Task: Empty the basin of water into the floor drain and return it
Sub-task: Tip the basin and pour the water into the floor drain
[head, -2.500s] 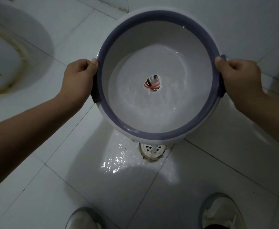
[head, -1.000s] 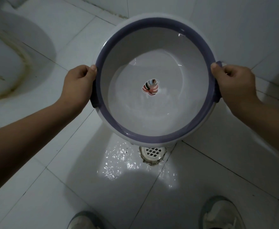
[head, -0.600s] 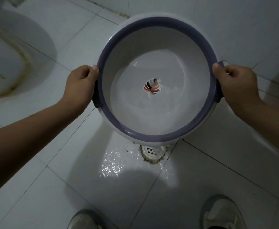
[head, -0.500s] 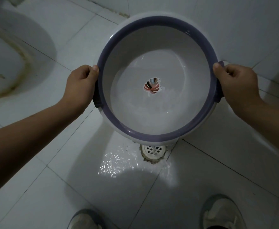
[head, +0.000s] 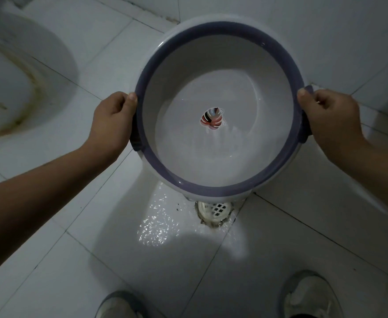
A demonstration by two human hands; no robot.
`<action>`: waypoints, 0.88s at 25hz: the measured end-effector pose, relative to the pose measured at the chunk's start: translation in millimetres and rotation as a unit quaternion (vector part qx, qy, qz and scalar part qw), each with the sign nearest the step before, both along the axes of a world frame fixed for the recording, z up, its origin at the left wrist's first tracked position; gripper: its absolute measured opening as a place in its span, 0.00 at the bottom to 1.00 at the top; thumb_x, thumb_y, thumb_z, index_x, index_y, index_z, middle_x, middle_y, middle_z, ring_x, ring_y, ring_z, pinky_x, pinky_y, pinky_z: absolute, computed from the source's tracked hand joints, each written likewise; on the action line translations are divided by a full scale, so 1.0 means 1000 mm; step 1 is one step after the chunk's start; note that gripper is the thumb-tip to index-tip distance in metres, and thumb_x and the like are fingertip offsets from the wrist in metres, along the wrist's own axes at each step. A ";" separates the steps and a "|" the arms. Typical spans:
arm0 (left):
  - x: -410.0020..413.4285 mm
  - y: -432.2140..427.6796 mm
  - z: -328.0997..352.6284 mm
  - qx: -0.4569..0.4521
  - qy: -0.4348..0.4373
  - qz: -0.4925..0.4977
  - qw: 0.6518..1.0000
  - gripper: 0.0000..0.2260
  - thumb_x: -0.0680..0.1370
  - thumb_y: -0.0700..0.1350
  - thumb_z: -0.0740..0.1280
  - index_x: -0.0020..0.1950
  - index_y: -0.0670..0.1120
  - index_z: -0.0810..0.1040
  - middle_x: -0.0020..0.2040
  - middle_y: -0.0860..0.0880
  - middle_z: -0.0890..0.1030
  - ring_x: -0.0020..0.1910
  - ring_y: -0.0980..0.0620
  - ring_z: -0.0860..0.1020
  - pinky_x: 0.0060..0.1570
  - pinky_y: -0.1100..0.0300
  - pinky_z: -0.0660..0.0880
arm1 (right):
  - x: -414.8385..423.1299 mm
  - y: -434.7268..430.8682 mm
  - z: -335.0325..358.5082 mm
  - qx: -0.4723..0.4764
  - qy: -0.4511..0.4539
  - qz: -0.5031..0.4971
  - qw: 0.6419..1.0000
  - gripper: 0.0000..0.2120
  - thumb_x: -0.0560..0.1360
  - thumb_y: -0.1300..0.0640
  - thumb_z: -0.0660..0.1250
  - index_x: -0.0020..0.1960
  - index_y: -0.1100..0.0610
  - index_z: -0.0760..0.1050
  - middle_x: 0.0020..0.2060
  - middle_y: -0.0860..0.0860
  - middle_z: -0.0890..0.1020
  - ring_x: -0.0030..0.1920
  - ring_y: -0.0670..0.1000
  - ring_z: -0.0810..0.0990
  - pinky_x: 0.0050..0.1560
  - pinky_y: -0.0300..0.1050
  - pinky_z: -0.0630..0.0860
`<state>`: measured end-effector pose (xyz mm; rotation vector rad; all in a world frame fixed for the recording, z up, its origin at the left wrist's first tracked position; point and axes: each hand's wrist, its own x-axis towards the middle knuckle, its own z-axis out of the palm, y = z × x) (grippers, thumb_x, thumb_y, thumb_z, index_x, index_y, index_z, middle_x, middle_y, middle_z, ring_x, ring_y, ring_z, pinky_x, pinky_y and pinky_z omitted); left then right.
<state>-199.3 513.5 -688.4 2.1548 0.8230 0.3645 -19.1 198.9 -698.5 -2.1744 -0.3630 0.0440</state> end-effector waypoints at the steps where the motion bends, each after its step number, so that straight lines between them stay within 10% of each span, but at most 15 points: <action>1: 0.000 -0.001 0.000 0.000 -0.001 0.001 1.000 0.19 0.84 0.53 0.53 0.53 0.40 0.77 0.47 0.40 0.78 0.44 0.45 0.77 0.41 0.56 0.75 | -0.001 0.000 0.000 0.001 0.000 0.001 1.000 0.25 0.78 0.41 0.62 0.30 0.58 0.67 0.22 0.48 0.71 0.27 0.52 0.70 0.34 0.62 0.78; 9: -0.001 -0.002 0.004 0.008 -0.020 -0.001 1.000 0.20 0.84 0.52 0.52 0.52 0.39 0.76 0.46 0.41 0.78 0.44 0.44 0.76 0.42 0.54 0.75 | -0.001 0.000 0.006 0.017 -0.013 0.010 1.000 0.28 0.79 0.43 0.62 0.33 0.66 0.68 0.24 0.55 0.69 0.28 0.64 0.70 0.32 0.58 0.76; 22: -0.003 -0.003 0.006 0.008 -0.045 -0.012 0.999 0.19 0.84 0.51 0.53 0.52 0.40 0.76 0.41 0.48 0.75 0.40 0.51 0.73 0.38 0.62 0.71 | 0.001 -0.003 0.005 0.045 -0.023 0.017 0.999 0.24 0.80 0.44 0.62 0.30 0.55 0.63 0.21 0.47 0.70 0.23 0.47 0.65 0.27 0.38 0.66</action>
